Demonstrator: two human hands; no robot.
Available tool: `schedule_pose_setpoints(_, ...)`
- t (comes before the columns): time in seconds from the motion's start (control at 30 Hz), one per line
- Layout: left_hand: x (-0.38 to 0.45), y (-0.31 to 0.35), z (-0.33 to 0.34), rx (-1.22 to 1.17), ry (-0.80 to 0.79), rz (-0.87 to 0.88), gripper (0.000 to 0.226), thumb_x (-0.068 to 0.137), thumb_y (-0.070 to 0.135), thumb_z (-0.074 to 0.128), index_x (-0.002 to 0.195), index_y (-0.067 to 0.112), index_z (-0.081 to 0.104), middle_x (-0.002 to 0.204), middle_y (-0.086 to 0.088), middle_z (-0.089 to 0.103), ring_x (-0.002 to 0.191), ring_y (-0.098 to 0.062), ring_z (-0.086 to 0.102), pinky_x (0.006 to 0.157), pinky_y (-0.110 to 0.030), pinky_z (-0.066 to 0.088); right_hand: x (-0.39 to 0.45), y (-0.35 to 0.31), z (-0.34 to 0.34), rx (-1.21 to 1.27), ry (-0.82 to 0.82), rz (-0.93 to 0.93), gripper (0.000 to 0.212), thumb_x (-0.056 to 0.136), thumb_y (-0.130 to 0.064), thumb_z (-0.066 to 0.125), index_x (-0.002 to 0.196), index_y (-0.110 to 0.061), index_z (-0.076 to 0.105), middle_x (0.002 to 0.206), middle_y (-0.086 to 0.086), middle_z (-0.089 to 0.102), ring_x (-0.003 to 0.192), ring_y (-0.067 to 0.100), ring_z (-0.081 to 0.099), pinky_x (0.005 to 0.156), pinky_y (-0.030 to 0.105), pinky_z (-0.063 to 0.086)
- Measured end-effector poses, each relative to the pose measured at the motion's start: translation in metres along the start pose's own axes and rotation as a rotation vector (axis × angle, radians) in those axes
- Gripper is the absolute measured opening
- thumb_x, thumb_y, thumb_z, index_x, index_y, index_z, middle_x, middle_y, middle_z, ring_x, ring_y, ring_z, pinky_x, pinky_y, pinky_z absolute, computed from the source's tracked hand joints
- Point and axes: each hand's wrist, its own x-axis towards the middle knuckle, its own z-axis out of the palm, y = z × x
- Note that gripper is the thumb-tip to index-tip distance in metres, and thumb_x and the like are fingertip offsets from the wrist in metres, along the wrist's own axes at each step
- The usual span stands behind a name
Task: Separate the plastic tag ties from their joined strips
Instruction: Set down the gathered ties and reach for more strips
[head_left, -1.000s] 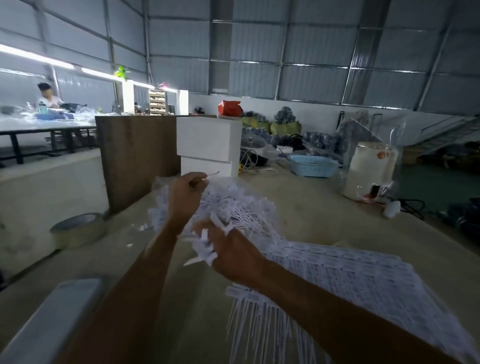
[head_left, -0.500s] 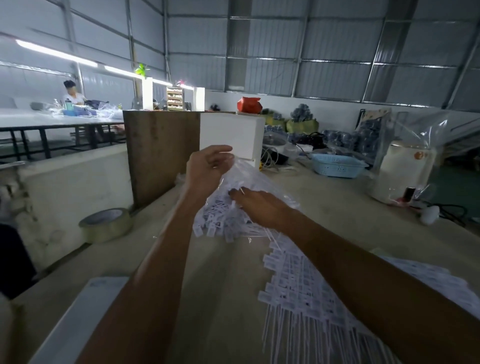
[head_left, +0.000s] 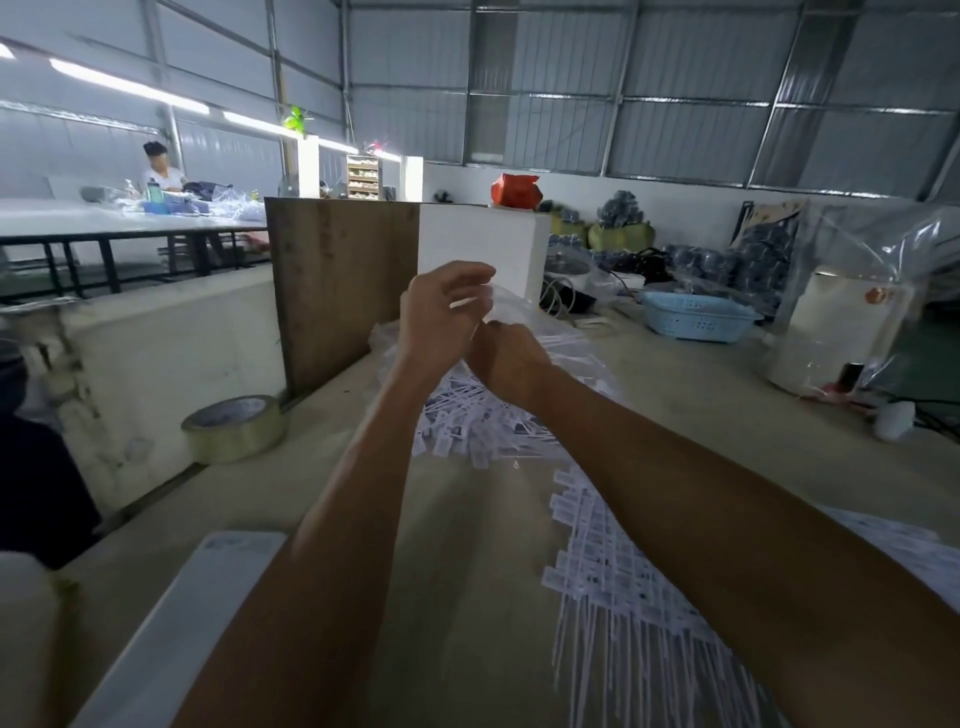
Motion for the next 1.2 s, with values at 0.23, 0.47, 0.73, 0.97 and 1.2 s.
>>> schedule_pose_setpoints(0.23,-0.005,0.004,0.003,0.029,-0.009,0.029,0.023,0.086,-0.006,0.069,0.108,0.001,0.072,0.102,-0.01,0.073,0.094,-0.022,0.071,0.082,-0.027,0.057,-0.001,0.034,0.035,0.369,-0.502,0.186,0.093,0.089,-0.052,0.067,0.159,-0.024,0.012,0.161,0.015,0.026,0.144,0.035,0.032,0.116,0.046,0.031)
schedule_pose_setpoints(0.47,-0.01,0.007,0.011,0.139,-0.05,0.063,0.023,0.088,-0.001,0.068,0.109,0.006,0.073,0.105,-0.003,0.074,0.093,-0.013,0.07,0.087,-0.024,0.056,0.006,0.061,0.009,0.175,-0.593,0.017,0.105,0.078,-0.037,0.084,0.159,-0.025,0.017,0.162,0.01,0.028,0.146,0.03,0.03,0.116,0.038,0.026)
schedule_pose_setpoints(0.73,-0.009,0.002,0.012,0.228,-0.051,0.062,0.024,0.086,0.0,0.069,0.107,0.01,0.075,0.103,0.003,0.073,0.086,-0.001,0.066,0.08,-0.011,0.051,-0.064,0.032,-0.023,0.095,-0.388,-0.164,0.067,0.103,-0.036,0.05,0.159,-0.03,0.013,0.161,0.021,0.024,0.146,0.034,0.027,0.117,0.041,0.026)
schedule_pose_setpoints(0.97,-0.01,0.01,0.017,0.272,0.01,0.191,0.01,0.091,0.019,0.067,0.094,0.015,0.075,0.099,0.009,0.071,0.092,0.003,0.059,0.079,-0.003,0.037,-0.231,0.051,-0.054,0.441,-0.168,-0.069,0.027,0.102,-0.028,0.054,0.121,-0.017,0.071,0.116,0.001,0.071,0.1,0.016,0.066,0.087,0.025,0.049)
schedule_pose_setpoints(1.2,-0.037,0.044,0.067,0.271,-0.182,0.307,0.014,0.093,0.022,0.064,0.101,0.018,0.074,0.1,0.009,0.071,0.089,0.006,0.061,0.079,-0.004,0.04,-0.34,0.156,-0.05,0.48,-0.303,0.582,0.048,0.1,-0.03,0.057,0.146,-0.018,0.047,0.15,0.003,0.046,0.136,0.019,0.045,0.097,0.01,0.025)
